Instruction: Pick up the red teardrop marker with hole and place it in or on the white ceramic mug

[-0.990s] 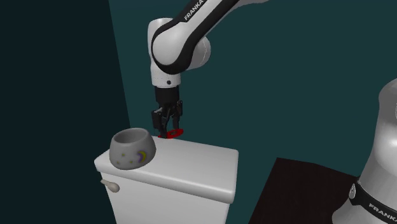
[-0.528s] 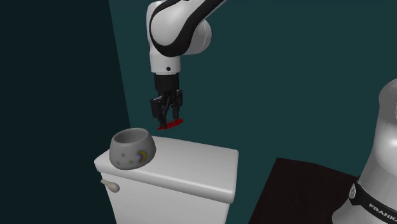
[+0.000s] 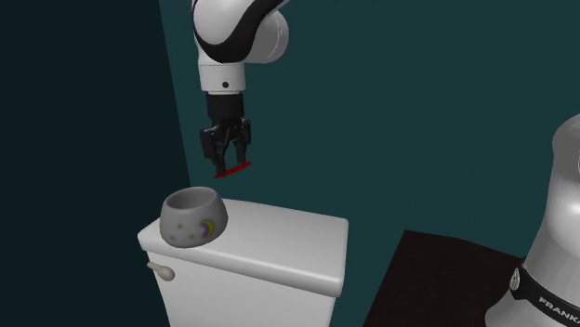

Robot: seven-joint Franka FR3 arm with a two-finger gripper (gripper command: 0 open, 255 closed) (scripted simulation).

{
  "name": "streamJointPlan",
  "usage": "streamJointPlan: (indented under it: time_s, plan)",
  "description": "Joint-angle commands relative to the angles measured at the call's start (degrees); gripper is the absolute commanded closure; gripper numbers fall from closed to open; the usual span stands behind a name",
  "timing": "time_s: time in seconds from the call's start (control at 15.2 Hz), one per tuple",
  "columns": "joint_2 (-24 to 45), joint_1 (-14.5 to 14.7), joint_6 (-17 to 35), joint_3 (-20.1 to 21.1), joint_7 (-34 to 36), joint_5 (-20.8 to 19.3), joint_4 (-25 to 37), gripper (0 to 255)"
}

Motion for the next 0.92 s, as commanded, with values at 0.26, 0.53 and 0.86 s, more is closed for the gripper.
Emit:
streamJointPlan:
  time_s: [0.26,0.53,0.86]
  plan:
    - [13.88,2.13,-7.50,0.26,2.28,-1.48,21.28,255]
    - [21.73,3.40,-11.83,0.18,3.03,-2.10,33.43,255]
    - [22.67,3.37,-8.53,0.10,3.13,-2.23,31.06,255]
